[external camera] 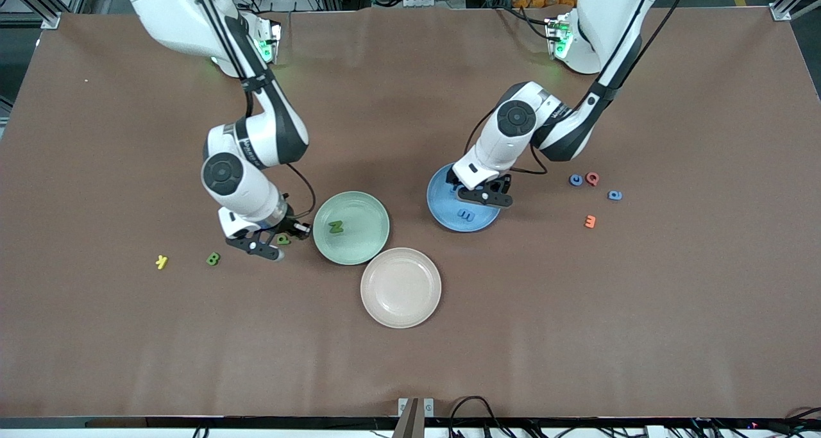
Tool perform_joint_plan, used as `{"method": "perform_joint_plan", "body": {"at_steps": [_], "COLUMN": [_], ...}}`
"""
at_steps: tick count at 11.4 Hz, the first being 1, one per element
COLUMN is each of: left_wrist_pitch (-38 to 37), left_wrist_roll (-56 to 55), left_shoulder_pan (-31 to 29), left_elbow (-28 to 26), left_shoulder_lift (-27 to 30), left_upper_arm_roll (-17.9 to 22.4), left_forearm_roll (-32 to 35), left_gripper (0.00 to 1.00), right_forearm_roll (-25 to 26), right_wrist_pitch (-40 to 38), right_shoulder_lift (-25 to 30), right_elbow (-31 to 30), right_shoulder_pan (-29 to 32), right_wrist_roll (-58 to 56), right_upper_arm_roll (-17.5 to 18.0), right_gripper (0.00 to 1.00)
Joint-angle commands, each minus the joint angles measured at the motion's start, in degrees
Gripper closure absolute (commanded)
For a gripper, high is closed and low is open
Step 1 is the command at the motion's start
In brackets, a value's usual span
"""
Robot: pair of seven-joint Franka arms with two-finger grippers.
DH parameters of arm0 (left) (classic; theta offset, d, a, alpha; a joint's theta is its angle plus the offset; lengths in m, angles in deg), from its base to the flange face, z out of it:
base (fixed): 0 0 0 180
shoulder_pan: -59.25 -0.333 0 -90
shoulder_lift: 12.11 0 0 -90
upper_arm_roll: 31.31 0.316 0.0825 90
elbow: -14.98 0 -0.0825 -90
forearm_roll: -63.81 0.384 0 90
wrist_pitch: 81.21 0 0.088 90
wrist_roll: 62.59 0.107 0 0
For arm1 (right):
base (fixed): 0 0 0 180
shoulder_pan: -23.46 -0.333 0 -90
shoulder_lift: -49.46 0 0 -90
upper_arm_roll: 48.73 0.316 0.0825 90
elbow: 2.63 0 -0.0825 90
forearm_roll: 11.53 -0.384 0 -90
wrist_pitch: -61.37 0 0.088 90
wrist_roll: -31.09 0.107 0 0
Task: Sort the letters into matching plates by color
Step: 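Place the blue X on the blue plate and the n on the green plate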
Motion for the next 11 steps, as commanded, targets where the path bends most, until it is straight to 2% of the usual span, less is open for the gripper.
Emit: {"method": "perform_joint_plan", "body": {"at_steps": [1,4,6,7,8,9,11], "left_wrist_pitch": [-7.9,-8.6,-8.3,-8.1,-7.9,-7.0,-2.4], "left_wrist_roll": [0.1,4.8,7.8,10.2,12.1,13.1,15.6], "left_shoulder_pan": [-4.0,-8.1,-10.5,-11.5,-12.8,-14.0,-14.3], "left_elbow": [-1.5,-4.2,-6.2,-7.4,-8.2,-9.1,-12.5], "left_shoulder_lift": [5.2,7.8,9.1,9.9,10.4,10.7,11.7], "left_upper_arm_roll": [-0.2,-0.1,0.0,0.1,0.3,0.5,3.6], "left_forearm_roll": [5.2,5.6,5.7,5.7,5.7,5.6,5.7], "left_gripper": [0.0,0.0,0.0,0.0,0.0,0.0,0.0], "right_forearm_roll": [-1.3,-1.2,-1.2,-1.2,-1.1,-0.5,-0.5], "right_wrist_pitch": [-0.6,-0.6,-0.6,-0.6,-0.6,-0.6,-0.8], "right_shoulder_lift": [-3.6,-8.5,-9.5,-9.5,-9.4,-9.4,-8.9], "right_elbow": [4.4,9.6,10.2,10.2,10.2,10.4,10.4], "right_shoulder_pan": [-3.5,-5.6,-6.5,-6.7,-7.0,-7.4,-7.0], "right_wrist_roll": [4.9,9.8,10.0,9.9,10.8,11.6,10.7], "right_upper_arm_roll": [-0.3,1.0,1.0,1.0,1.0,1.1,1.0], "right_gripper": [0.85,0.85,0.82,0.37,0.0,0.0,0.0]}}
